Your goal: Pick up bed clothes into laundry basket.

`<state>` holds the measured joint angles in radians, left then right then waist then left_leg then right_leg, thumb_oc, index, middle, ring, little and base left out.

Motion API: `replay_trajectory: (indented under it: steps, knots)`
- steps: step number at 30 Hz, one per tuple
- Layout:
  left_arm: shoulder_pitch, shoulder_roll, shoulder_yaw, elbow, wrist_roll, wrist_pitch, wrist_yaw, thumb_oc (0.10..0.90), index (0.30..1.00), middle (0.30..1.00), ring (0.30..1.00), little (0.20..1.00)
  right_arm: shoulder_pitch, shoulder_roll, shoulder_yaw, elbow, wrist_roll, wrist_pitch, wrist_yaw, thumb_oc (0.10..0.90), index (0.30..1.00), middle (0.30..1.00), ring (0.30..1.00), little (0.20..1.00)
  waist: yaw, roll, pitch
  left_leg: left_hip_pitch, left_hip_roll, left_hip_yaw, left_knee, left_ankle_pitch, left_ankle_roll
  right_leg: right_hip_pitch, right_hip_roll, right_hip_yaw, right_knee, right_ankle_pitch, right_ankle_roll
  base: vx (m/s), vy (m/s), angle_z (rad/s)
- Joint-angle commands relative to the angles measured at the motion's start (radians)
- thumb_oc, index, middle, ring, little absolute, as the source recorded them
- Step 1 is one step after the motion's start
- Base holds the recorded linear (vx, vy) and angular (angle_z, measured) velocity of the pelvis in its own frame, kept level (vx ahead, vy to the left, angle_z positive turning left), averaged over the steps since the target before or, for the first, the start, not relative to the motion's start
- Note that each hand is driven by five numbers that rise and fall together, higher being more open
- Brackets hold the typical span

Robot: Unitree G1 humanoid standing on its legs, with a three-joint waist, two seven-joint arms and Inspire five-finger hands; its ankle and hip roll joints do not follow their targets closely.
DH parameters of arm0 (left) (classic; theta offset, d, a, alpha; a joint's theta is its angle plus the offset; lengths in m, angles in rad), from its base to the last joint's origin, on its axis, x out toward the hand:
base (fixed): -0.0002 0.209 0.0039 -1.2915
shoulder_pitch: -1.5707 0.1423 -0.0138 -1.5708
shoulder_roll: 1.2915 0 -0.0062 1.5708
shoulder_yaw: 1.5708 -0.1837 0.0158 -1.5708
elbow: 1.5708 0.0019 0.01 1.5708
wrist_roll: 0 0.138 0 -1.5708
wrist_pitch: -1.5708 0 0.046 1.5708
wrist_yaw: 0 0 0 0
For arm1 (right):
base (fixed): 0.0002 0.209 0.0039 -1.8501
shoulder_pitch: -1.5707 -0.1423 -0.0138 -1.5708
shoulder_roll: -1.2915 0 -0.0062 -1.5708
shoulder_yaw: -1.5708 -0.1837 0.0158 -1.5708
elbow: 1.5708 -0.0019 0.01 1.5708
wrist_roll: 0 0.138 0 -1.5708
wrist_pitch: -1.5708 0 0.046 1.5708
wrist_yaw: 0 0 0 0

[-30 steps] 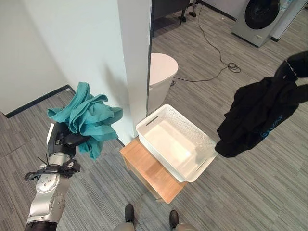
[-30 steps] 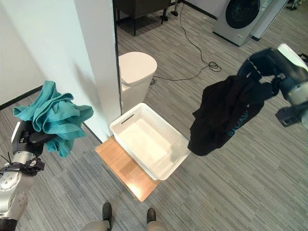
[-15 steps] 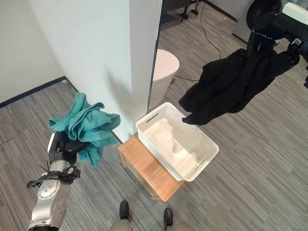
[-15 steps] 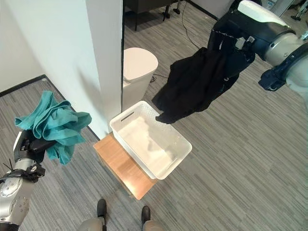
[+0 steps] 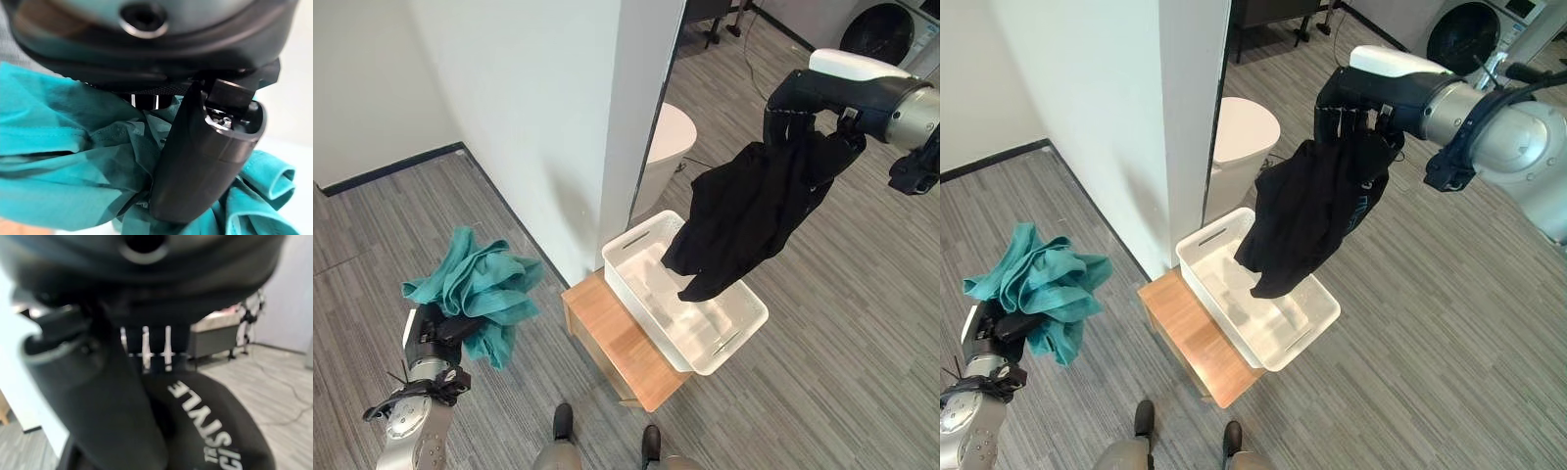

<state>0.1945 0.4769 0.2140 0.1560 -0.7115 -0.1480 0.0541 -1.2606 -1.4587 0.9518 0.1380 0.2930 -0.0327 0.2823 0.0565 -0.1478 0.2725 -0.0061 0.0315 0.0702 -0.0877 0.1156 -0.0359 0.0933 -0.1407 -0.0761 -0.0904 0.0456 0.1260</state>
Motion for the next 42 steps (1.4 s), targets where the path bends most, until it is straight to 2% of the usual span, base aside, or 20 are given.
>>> replay_trajectory:
  steps: [1, 7, 12, 17, 23, 25, 29, 31, 32, 33, 37, 40, 42]
  knots:
    - [-0.045, 0.06, 0.045, -0.119, -0.034, -0.116, -0.01, 0.4, 0.3, 0.3, 0.3, 0.3, -0.091, -0.019, -0.071, 0.032, -0.038, 0.012, -0.026, 0.4, 0.3, 0.3, 0.3, 0.3, 0.017, 0.011, -0.078, 0.056, 0.063, 0.021, 0.001, -0.09, -0.06, -0.047, -0.065, -0.008, 0.067, -0.026, 0.069, 0.01, 0.004, 0.04]
    - [-0.039, 0.058, 0.055, -0.118, -0.036, -0.121, 0.003, 0.4, 0.3, 0.3, 0.3, 0.3, 0.039, 0.052, -0.167, 0.098, -0.093, 0.029, -0.022, 0.4, 0.3, 0.3, 0.3, 0.3, 0.029, 0.035, -0.079, 0.046, 0.057, 0.008, 0.0, -0.087, -0.059, -0.042, -0.07, -0.024, 0.062, -0.025, 0.069, 0.0, 0.002, 0.08]
    - [-0.043, 0.068, 0.057, -0.121, -0.028, -0.126, 0.019, 0.4, 0.3, 0.3, 0.3, 0.3, 0.173, 0.143, -0.263, 0.196, -0.16, 0.04, -0.032, 0.4, 0.3, 0.3, 0.3, 0.3, 0.047, 0.055, -0.075, 0.032, 0.054, -0.005, 0.0, -0.082, -0.06, -0.041, -0.073, -0.042, 0.053, -0.021, 0.067, -0.01, -0.012, 0.1]
    - [-0.066, 0.072, 0.029, -0.121, -0.033, -0.125, 0.021, 0.4, 0.3, 0.3, 0.3, 0.3, 0.252, 0.295, -0.349, 0.304, -0.209, 0.058, -0.071, 0.4, 0.3, 0.3, 0.3, 0.3, 0.07, 0.082, -0.075, 0.022, 0.052, -0.015, 0.0, -0.079, -0.059, -0.042, -0.074, -0.047, 0.042, -0.021, 0.065, 0.0, -0.002, 0.01]
    - [-0.1, 0.089, -0.009, -0.12, -0.051, -0.129, 0.015, 0.4, 0.3, 0.3, 0.3, 0.3, 0.217, 0.436, -0.316, 0.476, -0.298, 0.063, -0.104, 0.4, 0.3, 0.3, 0.3, 0.3, 0.091, 0.113, -0.08, 0.007, 0.046, -0.022, 0.0, -0.073, -0.06, -0.047, -0.075, -0.049, 0.035, -0.019, 0.062, -0.01, -0.008, 0.08]
    - [-0.101, 0.082, -0.016, -0.12, -0.056, -0.13, 0.013, 0.4, 0.3, 0.3, 0.3, 0.3, 0.21, 0.482, -0.295, 0.554, -0.366, 0.064, -0.107, 0.4, 0.3, 0.3, 0.3, 0.3, 0.097, 0.124, -0.082, 0.003, 0.042, -0.028, 0.0, -0.072, -0.059, -0.042, -0.076, -0.055, 0.028, -0.018, 0.061, 0.0, -0.01, 0.06]
    - [-0.095, 0.073, -0.015, -0.113, -0.057, -0.128, 0.012, 0.4, 0.3, 0.3, 0.3, 0.3, 0.224, 0.507, -0.28, 0.611, -0.411, 0.067, -0.089, 0.4, 0.3, 0.3, 0.3, 0.3, 0.098, 0.13, -0.084, 0.001, 0.04, -0.035, 0.0, -0.07, -0.059, -0.034, -0.077, -0.062, 0.024, -0.017, 0.06, 0.01, -0.008, 0.03]
    - [-0.096, 0.076, -0.012, -0.098, -0.056, -0.126, 0.01, 0.4, 0.3, 0.3, 0.3, 0.3, 0.226, 0.526, -0.254, 0.655, -0.408, 0.077, -0.033, 0.4, 0.3, 0.3, 0.3, 0.3, 0.102, 0.131, -0.086, -0.001, 0.039, -0.039, 0.0, -0.07, -0.059, -0.031, -0.077, -0.066, 0.023, -0.018, 0.059, 0.01, -0.017, 0.06]
    - [-0.097, 0.078, -0.013, -0.094, -0.054, -0.127, 0.007, 0.4, 0.3, 0.3, 0.3, 0.3, 0.219, 0.532, -0.251, 0.677, -0.396, 0.084, -0.025, 0.489, 0.434, 0.434, 0.434, 0.434, 0.101, 0.131, -0.088, -0.001, 0.038, -0.041, 0.0, -0.07, -0.059, -0.029, -0.077, -0.069, 0.023, -0.019, 0.059, 0.0, -0.022, 0.06]
    - [-0.1, 0.083, -0.016, -0.088, -0.052, -0.125, 0.004, 0.4, 0.3, 0.3, 0.3, 0.3, 0.21, 0.542, -0.224, 0.729, -0.408, 0.095, 0.002, 0.8, 0.9, 0.9, 0.9, 0.9, 0.105, 0.129, -0.089, -0.002, 0.038, -0.044, 0.0, -0.07, -0.06, -0.027, -0.077, -0.072, 0.022, -0.02, 0.059, 0.0, -0.014, 0.04]
    - [-0.107, 0.092, -0.02, -0.087, -0.055, -0.122, -0.006, 0.4, 0.3, 0.3, 0.3, 0.3, 0.132, 0.552, -0.16, 0.795, -0.415, 0.109, 0.055, 0.8, 0.9, 0.9, 0.9, 0.9, 0.109, 0.125, -0.092, -0.001, 0.036, -0.052, 0.0, -0.07, -0.059, -0.017, -0.078, -0.081, 0.02, -0.022, 0.058, 0.01, -0.014, 0.08]
    - [-0.111, 0.088, -0.016, -0.091, -0.058, -0.123, -0.008, 0.4, 0.3, 0.3, 0.3, 0.3, 0.122, 0.537, -0.155, 0.76, -0.387, 0.111, 0.078, 0.8, 0.9, 0.9, 0.9, 0.9, 0.103, 0.122, -0.096, 0.001, 0.035, -0.053, 0.0, -0.072, -0.059, -0.015, -0.079, -0.083, 0.018, -0.022, 0.059, 0.01, 0.002, 0.04]
    - [-0.119, 0.085, -0.016, -0.093, -0.057, -0.124, -0.009, 0.4, 0.3, 0.3, 0.3, 0.3, 0.114, 0.501, -0.14, 0.661, -0.353, 0.123, 0.117, 0.8, 0.9, 0.9, 0.9, 0.9, 0.093, 0.115, -0.099, 0.003, 0.035, -0.05, 0.0, -0.074, -0.059, -0.014, -0.08, -0.081, 0.017, -0.022, 0.059, 0.0, 0.0, 0.0]
